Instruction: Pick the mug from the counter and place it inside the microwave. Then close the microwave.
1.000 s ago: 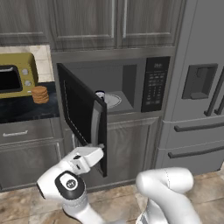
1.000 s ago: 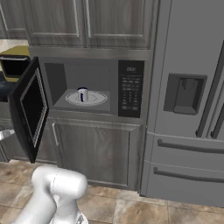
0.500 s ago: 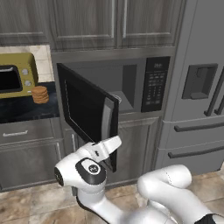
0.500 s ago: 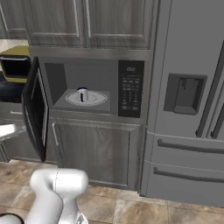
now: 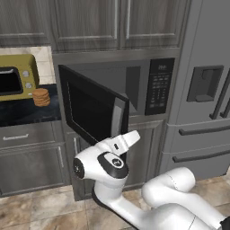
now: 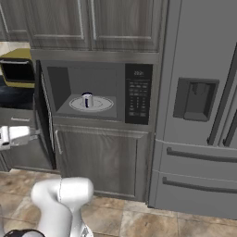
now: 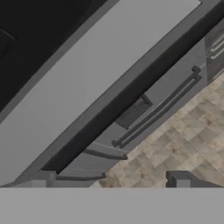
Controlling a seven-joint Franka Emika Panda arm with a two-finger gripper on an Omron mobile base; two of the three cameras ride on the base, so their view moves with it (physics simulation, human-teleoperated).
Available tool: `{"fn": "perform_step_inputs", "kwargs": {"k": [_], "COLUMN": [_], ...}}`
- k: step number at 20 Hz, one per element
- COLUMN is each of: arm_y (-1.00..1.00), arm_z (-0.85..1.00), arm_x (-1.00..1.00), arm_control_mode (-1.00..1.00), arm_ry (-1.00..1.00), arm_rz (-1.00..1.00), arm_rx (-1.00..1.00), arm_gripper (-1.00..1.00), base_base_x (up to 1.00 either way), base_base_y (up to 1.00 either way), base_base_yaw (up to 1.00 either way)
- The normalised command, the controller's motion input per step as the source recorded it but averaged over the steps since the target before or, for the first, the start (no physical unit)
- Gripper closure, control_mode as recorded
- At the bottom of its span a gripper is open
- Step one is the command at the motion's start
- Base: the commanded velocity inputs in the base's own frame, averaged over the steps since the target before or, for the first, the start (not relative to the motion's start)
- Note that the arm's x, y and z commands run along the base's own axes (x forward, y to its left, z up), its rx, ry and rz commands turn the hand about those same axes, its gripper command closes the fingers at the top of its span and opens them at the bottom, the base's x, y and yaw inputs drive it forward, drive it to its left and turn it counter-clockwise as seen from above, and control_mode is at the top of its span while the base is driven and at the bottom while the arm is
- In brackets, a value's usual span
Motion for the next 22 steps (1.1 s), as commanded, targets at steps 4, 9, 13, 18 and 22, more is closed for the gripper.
{"fn": "perform_step_inputs", "kwargs": {"k": [4,9,13,18,22], "arm_y": [-0.36,-0.37,-0.33,-0.32,-0.33], "arm_z": [0.00,0.00,0.00,0.00,0.00], "arm_x": [0.01,0.16,0.24,0.27,0.40], "arm_control_mode": [-1.00,-1.00,-1.00,-1.00,-1.00], "arm_ry": [0.00,-0.02,-0.01,-0.02,0.00], "arm_rz": [0.05,0.03,0.01,0.00,0.00], "arm_rx": [0.00,0.00,0.00,0.00,0.00], "arm_gripper": [-1.00,-1.00,-1.00,-1.00,-1.00], "base_base_x": [0.00,0.00,0.00,0.00,0.00], "base_base_y": [0.00,0.00,0.00,0.00,0.00], "base_base_yaw": [0.00,0.00,0.00,0.00,0.00]}}
